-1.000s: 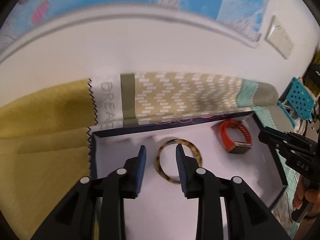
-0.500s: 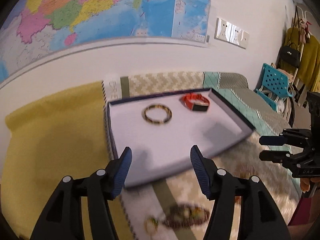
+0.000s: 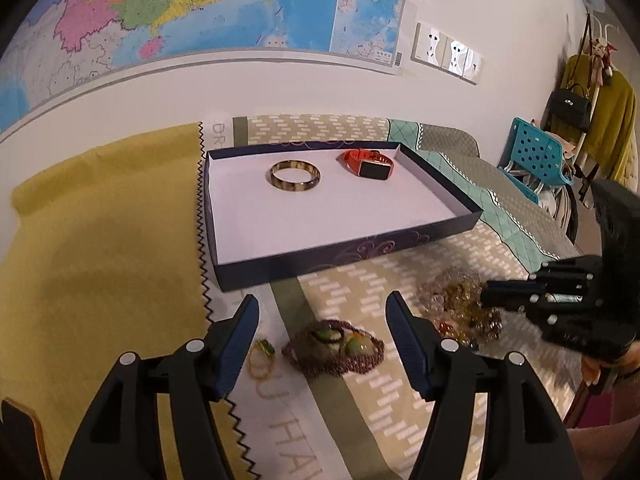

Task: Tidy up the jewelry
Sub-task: 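Grasp the gold chain with the right tool while the left tool grasps the small gold ring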

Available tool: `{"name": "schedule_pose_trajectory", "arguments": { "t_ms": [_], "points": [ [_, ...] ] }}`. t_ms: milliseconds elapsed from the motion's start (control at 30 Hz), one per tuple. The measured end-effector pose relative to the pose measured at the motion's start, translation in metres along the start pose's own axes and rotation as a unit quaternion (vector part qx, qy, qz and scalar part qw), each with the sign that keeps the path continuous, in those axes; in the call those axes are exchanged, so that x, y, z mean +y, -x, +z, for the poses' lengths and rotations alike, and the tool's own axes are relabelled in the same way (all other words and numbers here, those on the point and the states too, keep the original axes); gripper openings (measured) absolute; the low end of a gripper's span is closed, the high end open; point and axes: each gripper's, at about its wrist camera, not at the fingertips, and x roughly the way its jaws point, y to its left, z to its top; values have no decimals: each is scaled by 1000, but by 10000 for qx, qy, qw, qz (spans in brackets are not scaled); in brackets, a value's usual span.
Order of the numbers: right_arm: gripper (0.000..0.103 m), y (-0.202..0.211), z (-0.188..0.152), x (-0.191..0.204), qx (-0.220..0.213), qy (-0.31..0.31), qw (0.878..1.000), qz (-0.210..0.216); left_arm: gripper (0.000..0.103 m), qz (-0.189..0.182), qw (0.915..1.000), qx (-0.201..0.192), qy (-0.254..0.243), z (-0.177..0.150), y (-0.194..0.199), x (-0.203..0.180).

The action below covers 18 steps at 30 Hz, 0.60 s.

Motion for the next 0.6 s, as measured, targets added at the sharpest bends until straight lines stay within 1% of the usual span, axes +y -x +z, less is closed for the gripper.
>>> {"name": "schedule_pose_trajectory", "arguments": {
  "t_ms": [133,333,433,600],
  "points": [
    [6,22,11,-2,-308,-84,9994,134,63,-39,10000,31,-28,-4,0,-4],
    [6,61,27,-7,-873,-302,9954,272,63,-133,9997,24,-211,-11,4,-10],
    [6,77,35,-8,-1104,-315,9931,223,63,-142,9995,75,-271,-16,4,-10],
    [6,100,44,-11,-1429,-426,9884,286,63,-203,9995,120,-219,-21,4,-8]
  ]
}}
